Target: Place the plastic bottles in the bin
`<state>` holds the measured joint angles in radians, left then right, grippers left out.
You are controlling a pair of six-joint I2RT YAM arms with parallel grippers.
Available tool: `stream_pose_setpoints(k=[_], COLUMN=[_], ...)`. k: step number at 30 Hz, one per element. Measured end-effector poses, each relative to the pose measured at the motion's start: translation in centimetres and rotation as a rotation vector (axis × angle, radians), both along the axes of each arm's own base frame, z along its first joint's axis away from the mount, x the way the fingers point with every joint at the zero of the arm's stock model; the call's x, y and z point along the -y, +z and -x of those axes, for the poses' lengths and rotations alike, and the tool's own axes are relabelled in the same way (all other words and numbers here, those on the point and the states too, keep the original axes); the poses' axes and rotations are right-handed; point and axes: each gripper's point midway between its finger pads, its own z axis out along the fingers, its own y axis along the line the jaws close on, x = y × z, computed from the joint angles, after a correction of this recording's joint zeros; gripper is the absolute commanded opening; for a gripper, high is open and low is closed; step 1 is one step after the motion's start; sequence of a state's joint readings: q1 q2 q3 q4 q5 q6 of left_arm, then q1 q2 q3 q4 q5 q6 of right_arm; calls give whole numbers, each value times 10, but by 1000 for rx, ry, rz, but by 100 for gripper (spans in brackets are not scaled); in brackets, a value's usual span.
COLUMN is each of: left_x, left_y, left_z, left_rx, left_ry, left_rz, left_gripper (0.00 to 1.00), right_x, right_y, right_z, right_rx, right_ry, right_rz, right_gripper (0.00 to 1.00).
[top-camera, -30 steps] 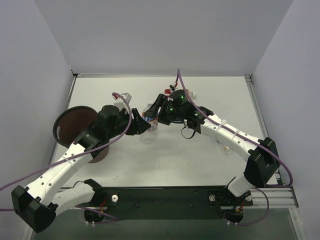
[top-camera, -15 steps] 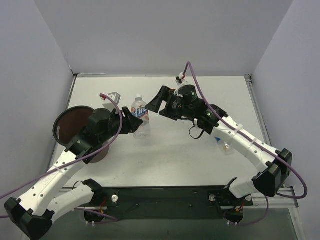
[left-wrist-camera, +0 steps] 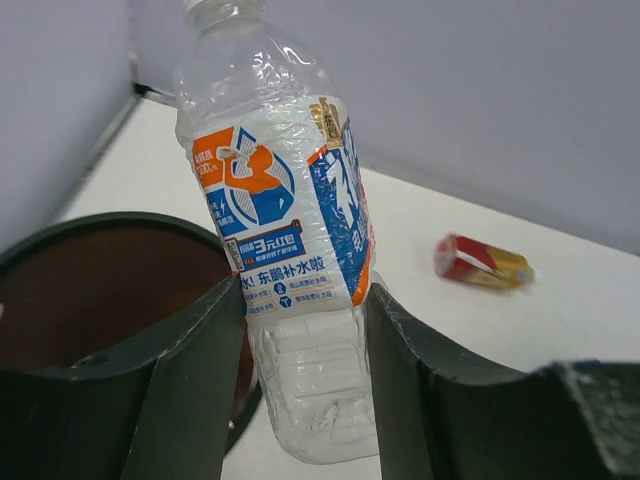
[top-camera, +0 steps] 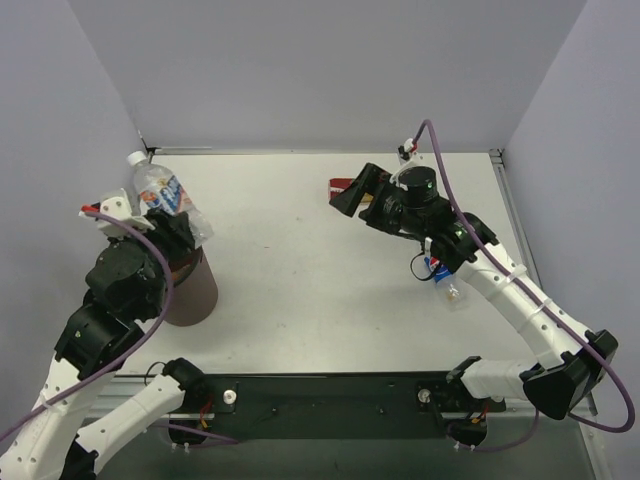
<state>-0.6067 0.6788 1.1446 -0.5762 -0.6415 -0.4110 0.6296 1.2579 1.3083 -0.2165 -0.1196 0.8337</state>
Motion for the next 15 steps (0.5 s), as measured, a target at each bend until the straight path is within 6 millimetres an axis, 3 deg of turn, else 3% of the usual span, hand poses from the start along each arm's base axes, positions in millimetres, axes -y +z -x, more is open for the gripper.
stream_pose_setpoints(k=[3,7,12,15], left_x=[-35,-72,-90,-94], left_y=[6,-6,-43,-61], left_z=[6,12,14,15], left_rx=[16,-26,-125,-170], left_ry=[160,370,515,546], left_rz=[-60,-164,-295,-345], left_gripper=[1,1,2,8], right_x=[2,6,9,10], right_y=[-17,-39,-56,-61], right_z=[2,6,10,11], right_rx=[-29,-69,-104,-111], right_ry=[4,11,17,20], right_rz=[31,70,98,106], right_gripper=[80,80,80,80])
